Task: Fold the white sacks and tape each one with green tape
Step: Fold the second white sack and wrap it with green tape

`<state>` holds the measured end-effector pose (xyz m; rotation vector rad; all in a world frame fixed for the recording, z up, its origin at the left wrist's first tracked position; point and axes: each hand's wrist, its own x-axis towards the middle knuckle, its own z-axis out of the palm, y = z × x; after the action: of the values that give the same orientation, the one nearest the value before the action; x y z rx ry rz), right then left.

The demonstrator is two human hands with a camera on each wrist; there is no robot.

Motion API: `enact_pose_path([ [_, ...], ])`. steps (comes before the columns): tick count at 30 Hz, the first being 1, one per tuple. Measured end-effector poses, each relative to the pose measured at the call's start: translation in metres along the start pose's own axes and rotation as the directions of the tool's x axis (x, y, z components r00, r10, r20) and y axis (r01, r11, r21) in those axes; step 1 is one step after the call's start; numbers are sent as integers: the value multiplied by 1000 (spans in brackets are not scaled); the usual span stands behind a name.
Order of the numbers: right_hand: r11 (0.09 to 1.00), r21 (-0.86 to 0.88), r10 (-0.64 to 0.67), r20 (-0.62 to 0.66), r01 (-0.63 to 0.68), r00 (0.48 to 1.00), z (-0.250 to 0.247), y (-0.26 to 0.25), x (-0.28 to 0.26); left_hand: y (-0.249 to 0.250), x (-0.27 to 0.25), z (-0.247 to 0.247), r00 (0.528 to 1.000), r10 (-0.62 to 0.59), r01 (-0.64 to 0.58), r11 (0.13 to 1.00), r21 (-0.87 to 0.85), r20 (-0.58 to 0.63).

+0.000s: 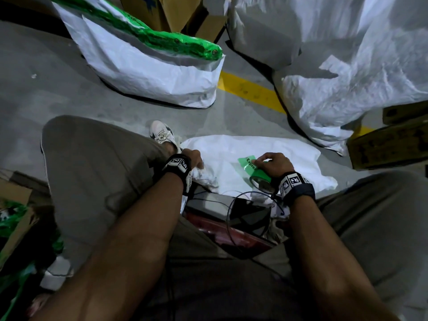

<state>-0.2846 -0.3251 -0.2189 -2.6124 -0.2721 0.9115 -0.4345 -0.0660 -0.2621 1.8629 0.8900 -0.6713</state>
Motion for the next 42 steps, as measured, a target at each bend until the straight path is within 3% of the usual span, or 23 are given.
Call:
enact_pose_path([
  [2, 996, -54, -71, -1, 71, 998, 2, -13, 2, 2, -6, -1, 997, -79, 79, 995, -64, -13],
  [7, 960, -22, -274, 126, 279, 953, 22, -71, 7, -1, -14, -2, 998, -55, 55, 998, -11, -5],
  [10, 951, 3, -306, 124, 308, 944, 37, -93, 17, 0, -2, 0, 995, -101, 103, 989, -108, 19],
  [14, 935, -75, -333, 144, 346, 932, 50, -108, 28, 14, -14, -8, 997, -69, 62, 969, -239, -19],
  [15, 928, -111, -334, 171, 355, 927, 51, -111, 28, 16, -13, -6, 997, -75, 69, 939, -337, -3],
  [17, 912, -189, -324, 210, 364, 922, 52, -117, 31, 19, -11, -2, 985, -159, 81, 782, -618, -72],
  [19, 891, -247, -334, 210, 381, 919, 55, -123, 35, 12, 6, 6, 976, -211, 127, 731, -670, -45],
  [20, 884, -263, -342, 202, 387, 918, 57, -125, 37, 9, 4, 7, 979, -201, 131, 735, -665, -30],
  [24, 857, -331, -351, 185, 395, 918, 65, -136, 36, 7, -2, 7, 989, -145, 128, 908, -399, -14],
  [26, 846, -328, -379, 183, 420, 907, 68, -137, 34, 12, -9, 4, 981, -162, 100, 896, -433, -109],
  [30, 835, -250, -457, 182, 491, 871, 74, -124, 33, 2, -7, 7, 967, -140, 77, 957, -279, -212],
  [33, 853, -181, -470, 141, 490, 871, 75, -99, 31, 5, -1, 8, 967, -162, 70, 910, -409, -196],
  [35, 912, -34, -406, 86, 410, 910, 72, -86, 23, 10, -8, 4, 974, -160, 80, 908, -412, -163],
  [37, 934, 247, -289, 93, 260, 953, 68, -76, 15, 7, -4, 3, 978, -142, 64, 898, -436, -150],
  [39, 884, 449, -212, 128, 134, 969, 70, -70, 8, 4, -1, 3, 981, -154, 75, 864, -497, -120],
  [41, 839, 537, -177, 126, 83, 976, 77, -65, 8, -4, 7, 4, 978, -196, 124, 828, -547, -75],
  [42, 830, 552, -171, 119, 78, 978, 81, -67, 7, -6, 9, 5, 977, -208, 129, 763, -633, -52],
])
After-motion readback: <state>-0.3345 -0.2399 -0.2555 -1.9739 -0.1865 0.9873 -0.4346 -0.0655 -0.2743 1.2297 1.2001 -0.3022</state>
